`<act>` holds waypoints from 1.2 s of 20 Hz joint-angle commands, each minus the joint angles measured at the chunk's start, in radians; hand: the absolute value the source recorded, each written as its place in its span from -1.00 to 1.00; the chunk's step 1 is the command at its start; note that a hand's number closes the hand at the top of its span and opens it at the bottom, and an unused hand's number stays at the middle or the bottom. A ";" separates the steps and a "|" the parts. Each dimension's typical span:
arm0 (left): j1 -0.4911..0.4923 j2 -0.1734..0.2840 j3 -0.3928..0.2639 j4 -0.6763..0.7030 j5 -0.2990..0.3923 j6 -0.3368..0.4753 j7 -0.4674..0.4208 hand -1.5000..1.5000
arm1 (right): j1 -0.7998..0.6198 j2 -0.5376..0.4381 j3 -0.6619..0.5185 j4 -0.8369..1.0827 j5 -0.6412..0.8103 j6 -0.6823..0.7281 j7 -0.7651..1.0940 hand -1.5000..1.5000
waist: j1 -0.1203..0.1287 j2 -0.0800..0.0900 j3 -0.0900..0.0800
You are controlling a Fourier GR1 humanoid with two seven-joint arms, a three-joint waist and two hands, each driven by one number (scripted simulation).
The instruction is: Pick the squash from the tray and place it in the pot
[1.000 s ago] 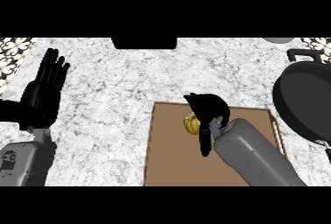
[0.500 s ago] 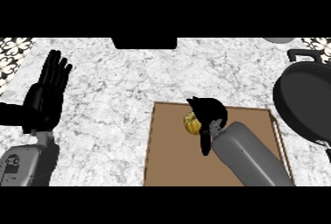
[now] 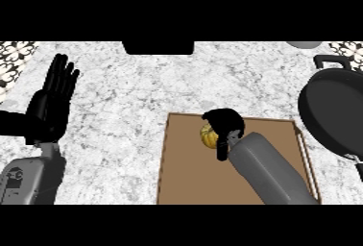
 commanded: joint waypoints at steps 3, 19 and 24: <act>0.016 -0.027 -0.015 0.021 -0.028 0.014 -0.037 0.00 | 0.034 0.049 0.064 -0.004 0.048 -0.035 -0.115 1.00 | -0.001 0.006 0.005; 0.026 -0.007 0.023 -0.003 -0.013 0.016 0.019 0.00 | 0.284 0.074 0.349 -0.388 0.244 -0.305 -0.238 1.00 | -0.045 -0.015 0.007; 0.044 0.031 0.065 -0.008 0.011 -0.009 0.005 0.00 | 0.495 -0.022 0.487 -0.732 0.317 -0.429 -0.175 1.00 | -0.057 -0.016 0.006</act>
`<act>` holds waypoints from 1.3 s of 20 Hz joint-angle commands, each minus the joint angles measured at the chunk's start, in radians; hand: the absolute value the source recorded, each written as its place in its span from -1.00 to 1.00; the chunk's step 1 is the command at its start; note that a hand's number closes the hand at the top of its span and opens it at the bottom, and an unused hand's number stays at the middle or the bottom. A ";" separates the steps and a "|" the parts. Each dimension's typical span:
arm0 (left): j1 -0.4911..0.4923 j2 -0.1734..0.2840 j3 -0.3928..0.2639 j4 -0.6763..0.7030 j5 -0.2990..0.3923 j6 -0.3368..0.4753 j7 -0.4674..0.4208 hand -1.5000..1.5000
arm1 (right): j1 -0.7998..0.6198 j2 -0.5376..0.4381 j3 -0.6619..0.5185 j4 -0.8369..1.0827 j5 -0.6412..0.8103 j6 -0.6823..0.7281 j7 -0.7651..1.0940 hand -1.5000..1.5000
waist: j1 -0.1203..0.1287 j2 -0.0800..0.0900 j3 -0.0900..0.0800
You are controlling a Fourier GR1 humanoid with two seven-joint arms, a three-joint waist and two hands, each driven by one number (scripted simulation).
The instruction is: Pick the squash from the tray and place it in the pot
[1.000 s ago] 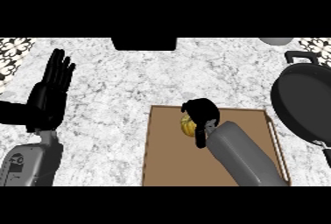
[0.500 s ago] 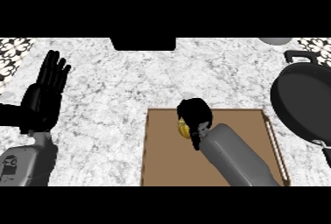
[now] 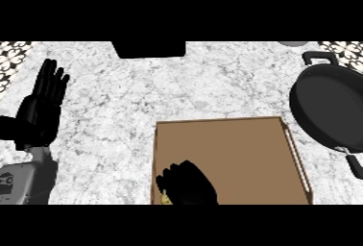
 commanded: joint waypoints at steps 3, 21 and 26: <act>0.036 -0.013 -0.011 -0.024 -0.015 0.004 -0.031 0.00 | 0.218 -0.166 0.043 -0.428 0.107 -0.160 0.082 1.00 | -0.016 0.000 0.001; -0.030 -0.023 -0.033 -0.016 -0.010 -0.005 0.007 0.00 | 0.477 -0.538 -0.763 -0.863 -0.240 -0.368 0.066 1.00 | 0.027 0.025 0.002; 0.002 -0.025 -0.042 -0.035 -0.025 -0.001 0.005 0.00 | 0.480 -0.642 -1.002 -0.629 -0.495 -0.368 -0.119 1.00 | 0.030 0.022 0.003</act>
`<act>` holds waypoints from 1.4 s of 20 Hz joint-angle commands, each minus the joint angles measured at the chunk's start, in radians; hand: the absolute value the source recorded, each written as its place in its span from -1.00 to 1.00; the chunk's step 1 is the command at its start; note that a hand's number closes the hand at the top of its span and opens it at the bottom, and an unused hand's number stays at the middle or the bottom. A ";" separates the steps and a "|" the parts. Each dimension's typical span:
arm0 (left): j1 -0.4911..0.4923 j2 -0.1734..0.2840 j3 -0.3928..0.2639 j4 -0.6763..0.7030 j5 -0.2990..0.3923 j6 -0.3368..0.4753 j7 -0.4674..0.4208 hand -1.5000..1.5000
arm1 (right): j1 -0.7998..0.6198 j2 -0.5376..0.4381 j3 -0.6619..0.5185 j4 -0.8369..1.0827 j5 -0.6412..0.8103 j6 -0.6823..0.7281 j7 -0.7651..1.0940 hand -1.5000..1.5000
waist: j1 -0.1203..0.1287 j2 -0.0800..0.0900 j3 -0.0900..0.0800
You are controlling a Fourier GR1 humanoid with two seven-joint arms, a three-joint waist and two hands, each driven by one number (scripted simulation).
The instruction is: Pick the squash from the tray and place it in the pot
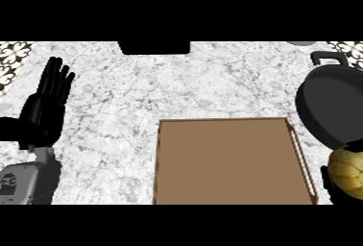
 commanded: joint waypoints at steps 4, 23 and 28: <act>-0.071 0.006 0.007 0.034 0.002 0.003 0.024 0.00 | -0.096 -0.111 -0.323 0.353 -0.417 0.051 -0.270 1.00 | 0.014 0.003 0.000; -0.057 -0.005 0.003 0.058 -0.007 -0.026 -0.029 0.00 | -0.692 -0.155 -0.303 1.585 -0.294 0.039 -0.911 1.00 | 0.055 0.012 0.000; -0.059 -0.037 -0.032 0.010 -0.021 0.004 0.015 0.00 | -0.711 -0.091 -0.288 1.692 -0.338 0.211 -0.863 -1.00 | 0.047 0.007 0.000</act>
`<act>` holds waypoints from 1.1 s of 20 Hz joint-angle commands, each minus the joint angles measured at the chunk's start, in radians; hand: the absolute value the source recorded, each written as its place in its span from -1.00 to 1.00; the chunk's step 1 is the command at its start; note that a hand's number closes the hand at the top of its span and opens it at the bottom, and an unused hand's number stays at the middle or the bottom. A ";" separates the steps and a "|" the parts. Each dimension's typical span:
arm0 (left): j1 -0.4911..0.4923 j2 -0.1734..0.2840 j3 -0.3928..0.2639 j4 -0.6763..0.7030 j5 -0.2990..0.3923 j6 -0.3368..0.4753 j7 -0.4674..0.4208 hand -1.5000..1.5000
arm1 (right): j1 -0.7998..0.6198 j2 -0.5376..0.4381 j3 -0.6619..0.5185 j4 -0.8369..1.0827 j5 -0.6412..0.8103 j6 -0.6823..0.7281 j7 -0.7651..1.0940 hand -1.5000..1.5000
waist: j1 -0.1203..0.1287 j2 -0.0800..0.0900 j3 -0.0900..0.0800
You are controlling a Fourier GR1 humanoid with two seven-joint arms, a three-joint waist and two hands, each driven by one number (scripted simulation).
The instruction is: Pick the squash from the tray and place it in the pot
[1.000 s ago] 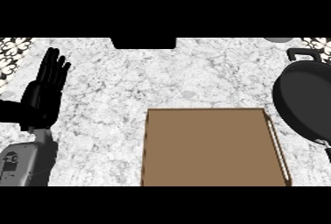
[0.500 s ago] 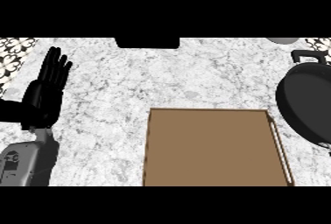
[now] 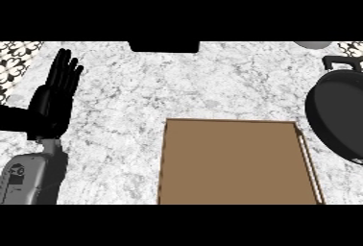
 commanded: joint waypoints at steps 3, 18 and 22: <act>-0.020 -0.006 0.007 0.031 -0.003 0.008 -0.004 0.00 | -0.136 -0.024 0.021 0.223 0.007 0.192 -0.083 -1.00 | 0.001 0.003 0.001; 0.033 -0.008 -0.007 -0.033 -0.019 0.014 0.028 0.00 | -0.233 -0.064 -0.209 0.415 -0.231 0.432 -0.194 -1.00 | -0.011 -0.003 0.001; -0.002 0.012 0.020 -0.006 -0.003 -0.001 0.017 0.00 | -0.267 -0.098 -0.262 0.463 -0.282 0.488 -0.172 -1.00 | -0.009 0.001 0.001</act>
